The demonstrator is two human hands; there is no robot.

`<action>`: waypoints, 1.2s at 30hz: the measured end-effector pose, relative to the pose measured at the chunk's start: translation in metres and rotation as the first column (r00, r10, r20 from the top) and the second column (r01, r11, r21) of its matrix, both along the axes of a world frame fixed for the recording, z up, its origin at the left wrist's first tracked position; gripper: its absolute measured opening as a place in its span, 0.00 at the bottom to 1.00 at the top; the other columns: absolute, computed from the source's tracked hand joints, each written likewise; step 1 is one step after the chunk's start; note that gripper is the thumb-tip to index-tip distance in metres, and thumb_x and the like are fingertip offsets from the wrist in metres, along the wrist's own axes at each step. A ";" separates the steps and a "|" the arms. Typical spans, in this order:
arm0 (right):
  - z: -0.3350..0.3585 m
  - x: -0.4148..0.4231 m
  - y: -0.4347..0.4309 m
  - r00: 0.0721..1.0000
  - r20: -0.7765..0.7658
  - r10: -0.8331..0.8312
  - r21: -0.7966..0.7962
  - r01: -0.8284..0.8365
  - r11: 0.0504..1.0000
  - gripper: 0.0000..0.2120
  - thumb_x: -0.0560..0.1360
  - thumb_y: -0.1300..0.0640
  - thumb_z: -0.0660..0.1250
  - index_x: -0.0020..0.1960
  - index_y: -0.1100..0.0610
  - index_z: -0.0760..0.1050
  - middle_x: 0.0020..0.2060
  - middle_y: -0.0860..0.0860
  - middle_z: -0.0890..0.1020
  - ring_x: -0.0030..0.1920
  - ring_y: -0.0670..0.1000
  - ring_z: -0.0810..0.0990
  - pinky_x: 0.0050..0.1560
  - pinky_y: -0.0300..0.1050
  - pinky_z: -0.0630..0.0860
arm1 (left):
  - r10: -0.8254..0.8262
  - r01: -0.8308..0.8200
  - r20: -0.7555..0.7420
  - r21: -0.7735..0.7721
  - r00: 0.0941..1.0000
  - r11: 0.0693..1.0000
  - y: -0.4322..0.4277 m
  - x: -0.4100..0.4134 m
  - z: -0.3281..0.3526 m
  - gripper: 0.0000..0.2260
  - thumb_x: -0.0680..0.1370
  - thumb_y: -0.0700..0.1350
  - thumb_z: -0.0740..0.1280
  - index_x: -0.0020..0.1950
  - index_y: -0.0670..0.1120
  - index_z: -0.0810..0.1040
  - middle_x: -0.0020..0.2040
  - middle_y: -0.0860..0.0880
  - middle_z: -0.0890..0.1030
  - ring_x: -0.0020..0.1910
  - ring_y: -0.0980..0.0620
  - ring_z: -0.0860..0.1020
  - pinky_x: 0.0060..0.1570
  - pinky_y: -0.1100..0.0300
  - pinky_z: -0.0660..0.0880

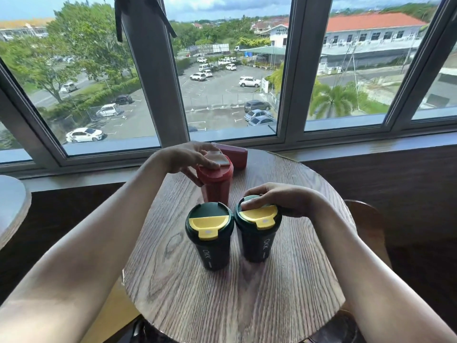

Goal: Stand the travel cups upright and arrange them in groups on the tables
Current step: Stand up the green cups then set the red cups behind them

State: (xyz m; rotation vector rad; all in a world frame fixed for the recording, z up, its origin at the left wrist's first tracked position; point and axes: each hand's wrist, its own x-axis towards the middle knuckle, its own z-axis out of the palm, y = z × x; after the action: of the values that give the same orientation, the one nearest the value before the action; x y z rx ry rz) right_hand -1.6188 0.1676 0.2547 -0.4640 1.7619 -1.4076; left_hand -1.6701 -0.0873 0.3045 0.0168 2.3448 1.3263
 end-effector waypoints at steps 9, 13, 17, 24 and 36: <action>-0.005 0.000 0.001 0.999 0.008 -0.031 -0.018 0.031 0.999 0.08 0.76 0.59 0.70 0.54 0.61 0.79 0.43 0.53 0.82 0.39 0.47 0.81 0.38 0.35 0.77 | 0.036 -0.036 0.047 0.011 0.998 0.999 -0.011 -0.015 -0.016 0.23 0.76 0.45 0.71 0.70 0.54 0.72 0.63 0.44 0.77 0.56 0.44 0.78 0.42 0.52 0.81; -0.008 0.003 0.001 0.987 -0.129 -0.092 -0.023 0.090 0.996 0.15 0.78 0.54 0.68 0.61 0.62 0.79 0.49 0.51 0.84 0.46 0.44 0.83 0.43 0.34 0.77 | 0.120 -0.116 -0.049 0.079 0.992 0.990 -0.007 0.013 -0.040 0.31 0.72 0.65 0.68 0.72 0.57 0.67 0.68 0.48 0.75 0.66 0.44 0.73 0.56 0.48 0.72; -0.027 0.015 0.015 0.966 -0.078 -0.245 -0.330 0.207 0.921 0.30 0.74 0.40 0.66 0.70 0.58 0.73 0.66 0.59 0.79 0.61 0.51 0.80 0.56 0.41 0.77 | 0.402 -0.320 -0.205 0.340 0.892 0.884 -0.004 0.073 -0.073 0.45 0.65 0.79 0.56 0.76 0.56 0.63 0.73 0.50 0.70 0.69 0.47 0.70 0.70 0.44 0.63; -0.077 0.050 0.023 0.978 -0.055 -0.201 -0.403 0.162 0.901 0.26 0.72 0.62 0.74 0.69 0.57 0.73 0.63 0.55 0.82 0.64 0.52 0.78 0.71 0.49 0.70 | 0.331 -0.187 -0.195 0.525 0.923 0.831 -0.001 0.178 -0.127 0.44 0.58 0.67 0.77 0.71 0.54 0.68 0.66 0.54 0.80 0.66 0.57 0.77 0.60 0.60 0.74; -0.088 0.063 0.015 0.910 -0.171 -0.377 -0.272 0.324 0.906 0.38 0.58 0.60 0.82 0.66 0.59 0.74 0.58 0.60 0.84 0.60 0.60 0.81 0.61 0.52 0.78 | 0.499 -0.342 -0.277 0.461 0.821 0.819 0.032 0.187 -0.147 0.30 0.57 0.46 0.80 0.57 0.56 0.76 0.54 0.56 0.85 0.53 0.55 0.84 0.50 0.63 0.79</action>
State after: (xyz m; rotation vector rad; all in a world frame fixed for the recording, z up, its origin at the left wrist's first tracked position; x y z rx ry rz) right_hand -1.5555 0.1826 0.1667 -0.4552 1.9320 -1.9012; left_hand -1.4835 -0.0555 0.1578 -0.1546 2.4372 2.1898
